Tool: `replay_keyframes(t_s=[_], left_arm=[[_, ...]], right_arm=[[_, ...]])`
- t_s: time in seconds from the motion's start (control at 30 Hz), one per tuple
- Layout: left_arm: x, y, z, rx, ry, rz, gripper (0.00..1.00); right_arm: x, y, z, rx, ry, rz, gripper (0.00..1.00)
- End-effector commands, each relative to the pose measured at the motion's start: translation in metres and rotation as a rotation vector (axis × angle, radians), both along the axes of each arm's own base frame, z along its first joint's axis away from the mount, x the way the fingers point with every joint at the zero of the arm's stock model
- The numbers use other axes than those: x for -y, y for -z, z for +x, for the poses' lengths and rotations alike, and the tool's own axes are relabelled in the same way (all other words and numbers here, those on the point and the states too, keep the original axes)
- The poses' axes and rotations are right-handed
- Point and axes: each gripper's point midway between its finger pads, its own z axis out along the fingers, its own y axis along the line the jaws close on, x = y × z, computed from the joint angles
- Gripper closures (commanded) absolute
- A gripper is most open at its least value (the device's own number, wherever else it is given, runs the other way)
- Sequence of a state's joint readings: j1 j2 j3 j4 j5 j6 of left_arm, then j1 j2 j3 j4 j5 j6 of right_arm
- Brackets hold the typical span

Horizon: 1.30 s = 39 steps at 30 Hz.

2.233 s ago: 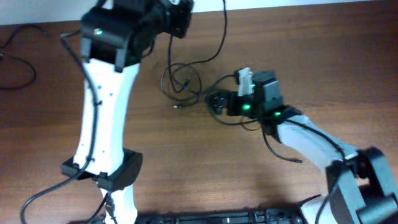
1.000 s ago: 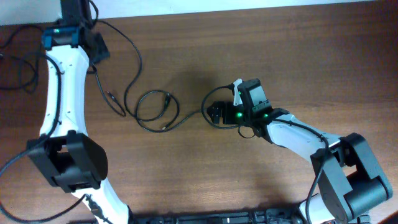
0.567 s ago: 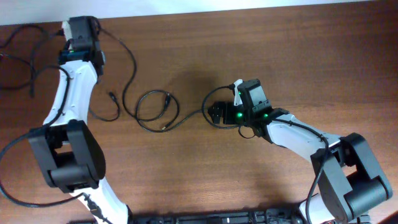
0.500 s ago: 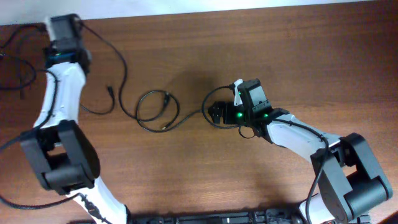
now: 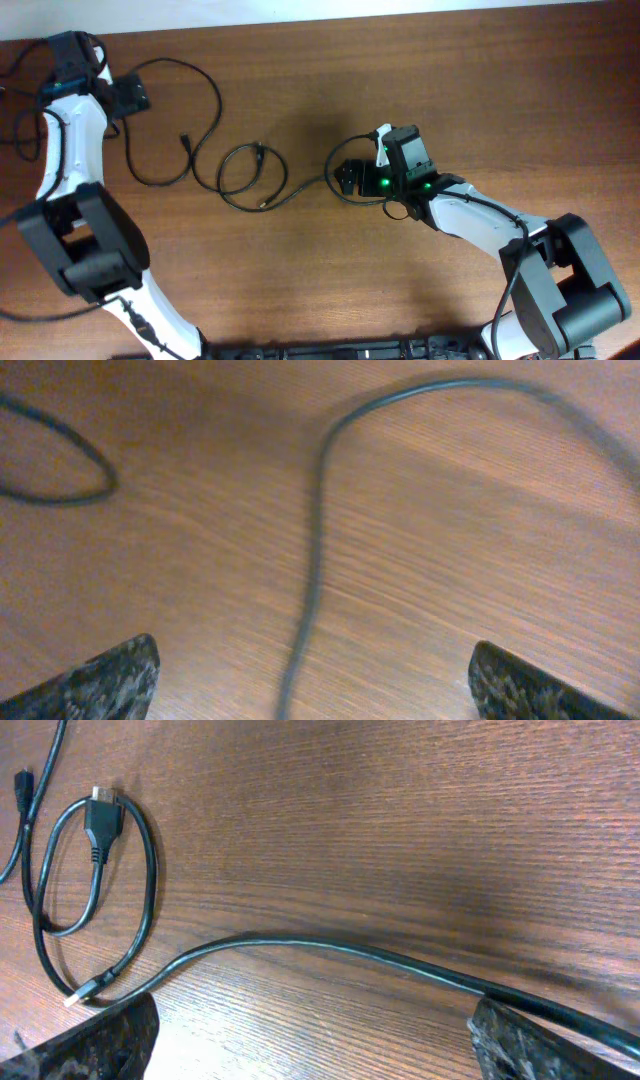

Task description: Untangle cables

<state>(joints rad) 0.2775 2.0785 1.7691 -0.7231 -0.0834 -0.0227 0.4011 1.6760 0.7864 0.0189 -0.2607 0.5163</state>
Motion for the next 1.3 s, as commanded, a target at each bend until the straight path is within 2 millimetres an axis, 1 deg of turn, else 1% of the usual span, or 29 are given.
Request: replay_keyframes(t_s=[0.0,0.07,0.1,0.13,0.17,0.2,0.23,0.27,0.33,0.43,0.5,0.57,0.6,0.73,0.77,0.8,0.83,0.87,0.9,0.93,0.97,1.0,1.03,1.07,1.1,1.17,1.2,1.23,1.27], left_arm=[[0.109,-0.012,-0.029,-0.061,0.225,-0.452,0.01],[0.121,-0.002,-0.048,-0.157,0.21,-0.488,0.01],[0.116,0.007,-0.065,-0.247,0.029,-0.481,0.01],[0.098,0.016,-0.092,-0.349,-0.281,-0.406,0.01],[0.096,0.018,-0.103,-0.381,-0.397,-0.376,0.01],[0.101,0.02,-0.112,-0.405,-0.49,-0.372,0.11],[0.113,0.028,-0.118,-0.424,-0.568,-0.384,0.24],[0.118,0.039,-0.13,-0.458,-0.637,-0.375,0.31],[0.115,0.07,-0.159,-0.503,-0.787,-0.3,0.3],[0.121,0.116,-0.177,-0.52,-0.785,-0.318,0.36],[0.122,0.139,-0.186,-0.506,-0.781,-0.323,0.47],[0.12,0.148,-0.192,-0.504,-0.783,-0.307,0.7],[0.113,0.147,-0.193,-0.495,-0.777,-0.263,0.88],[0.114,0.145,-0.193,-0.504,-0.743,-0.267,0.83],[0.114,0.141,-0.188,-0.499,-0.695,-0.265,0.74],[0.113,0.128,-0.182,-0.487,-0.625,-0.263,0.57],[0.113,0.114,-0.175,-0.459,-0.586,-0.264,0.46],[0.112,0.089,-0.167,-0.404,-0.534,-0.267,0.27],[0.112,0.063,-0.161,-0.337,-0.468,-0.265,0.12],[0.111,0.046,-0.158,-0.289,-0.426,-0.262,0.07],[0.111,0.019,-0.156,-0.217,-0.367,-0.254,0.05],[0.111,-0.001,-0.156,-0.161,-0.342,-0.252,0.0],[0.111,-0.024,-0.157,-0.089,-0.334,-0.258,0.01],[0.111,-0.038,-0.158,-0.049,-0.329,-0.26,0.01],[0.111,-0.047,-0.16,-0.02,-0.327,-0.259,0.01],[0.107,-0.054,-0.161,0.004,-0.335,-0.263,0.01],[0.103,-0.056,-0.162,0.01,-0.346,-0.268,0.01],[0.1,-0.057,-0.163,0.014,-0.358,-0.289,0.01],[0.095,-0.056,-0.164,0.014,-0.375,-0.323,0.01]], right_arm=[[0.0,0.003,-0.001,-0.006,0.0,-0.013,0.02],[0.001,0.005,-0.003,-0.021,0.0,-0.02,0.02],[0.002,0.006,-0.004,-0.024,0.0,-0.021,0.02],[0.002,0.006,-0.004,-0.026,0.0,-0.022,0.02],[0.002,0.006,-0.005,-0.028,0.0,-0.023,0.02],[0.002,0.007,-0.006,-0.033,0.0,-0.025,0.02],[0.003,0.008,-0.006,-0.036,0.0,-0.027,0.02],[0.003,0.008,-0.007,-0.039,0.0,-0.028,0.02],[0.003,0.009,-0.008,-0.043,0.0,-0.03,0.01],[0.003,0.009,-0.008,-0.043,0.0,-0.03,0.02],[0.003,0.009,-0.008,-0.046,0.0,-0.031,0.02],[0.003,0.009,-0.008,-0.046,0.0,-0.031,0.02],[0.003,0.009,-0.008,-0.046,0.0,-0.031,0.02],[0.002,0.009,-0.009,-0.049,-0.005,-0.025,0.02],[0.003,0.009,-0.008,-0.046,-0.002,-0.028,0.02],[0.002,0.006,-0.004,-0.024,0.0,-0.021,0.02],[0.001,0.006,-0.005,-0.027,-0.004,-0.017,0.02],[-0.001,0.004,-0.004,-0.019,-0.009,-0.009,0.02],[-0.013,-0.005,-0.003,0.012,-0.069,0.038,0.02],[-0.029,-0.017,-0.005,0.073,-0.181,0.088,0.01],[-0.045,-0.028,-0.006,0.129,-0.248,0.121,0.01],[-0.062,-0.033,-0.012,0.194,-0.332,0.105,0.01],[-0.082,-0.036,-0.023,0.247,-0.417,0.077,0.01],[-0.106,-0.041,-0.037,0.311,-0.511,0.035,0.01],[-0.129,-0.047,-0.048,0.381,-0.593,-0.015,0.01],[-0.16,-0.054,-0.062,0.481,-0.704,-0.083,0.01],[-0.175,-0.053,-0.066,0.519,-0.751,-0.117,0.04],[-0.188,-0.045,-0.065,0.53,-0.773,-0.143,0.05],[-0.201,-0.033,-0.057,0.528,-0.782,-0.142,0.06]])
